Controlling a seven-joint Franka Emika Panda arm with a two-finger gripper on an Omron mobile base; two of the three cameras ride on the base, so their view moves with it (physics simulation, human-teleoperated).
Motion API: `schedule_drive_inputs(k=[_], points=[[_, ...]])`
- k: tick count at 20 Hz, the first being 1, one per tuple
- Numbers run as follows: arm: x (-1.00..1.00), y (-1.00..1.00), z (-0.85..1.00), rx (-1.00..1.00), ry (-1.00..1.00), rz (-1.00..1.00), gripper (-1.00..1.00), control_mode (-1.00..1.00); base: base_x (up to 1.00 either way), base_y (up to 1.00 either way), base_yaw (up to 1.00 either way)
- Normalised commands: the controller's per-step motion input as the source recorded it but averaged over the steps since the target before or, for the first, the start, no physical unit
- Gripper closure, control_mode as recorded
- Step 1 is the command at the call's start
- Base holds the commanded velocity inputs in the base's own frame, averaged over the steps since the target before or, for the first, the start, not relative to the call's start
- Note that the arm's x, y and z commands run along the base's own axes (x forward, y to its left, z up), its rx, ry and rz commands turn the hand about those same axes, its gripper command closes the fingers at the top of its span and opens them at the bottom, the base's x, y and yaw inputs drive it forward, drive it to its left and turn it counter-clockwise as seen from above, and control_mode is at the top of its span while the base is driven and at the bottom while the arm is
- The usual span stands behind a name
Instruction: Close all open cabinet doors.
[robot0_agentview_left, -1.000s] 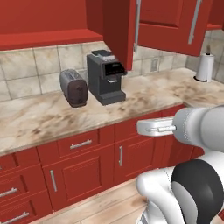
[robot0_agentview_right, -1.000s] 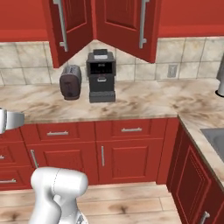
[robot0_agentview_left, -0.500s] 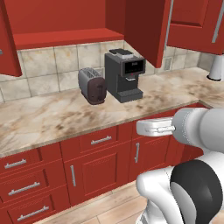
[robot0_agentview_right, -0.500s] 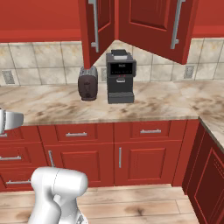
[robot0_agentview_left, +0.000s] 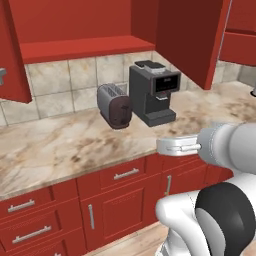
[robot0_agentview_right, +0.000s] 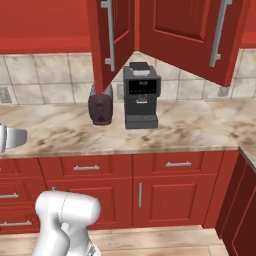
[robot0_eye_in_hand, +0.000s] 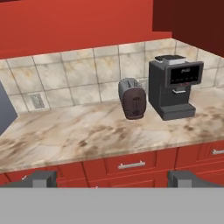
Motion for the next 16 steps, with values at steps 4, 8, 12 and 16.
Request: schedule_drive_inputs(k=[4, 8, 12, 16], points=[[0.00, 0.00, 0.00, 0.00, 0.00, 0.00, -1.00, 1.00, 0.47, 0.29, 0.04], [0.00, 0.00, 0.00, 0.00, 0.00, 0.00, -1.00, 1.00, 0.31, 0.32, 0.10], [0.00, 0.00, 0.00, 0.00, 0.00, 0.00, -1.00, 1.00, 0.39, 0.02, 0.21], [0.00, 0.00, 0.00, 0.00, 0.00, 0.00, -1.00, 1.00, 0.53, -0.01, 0.24]])
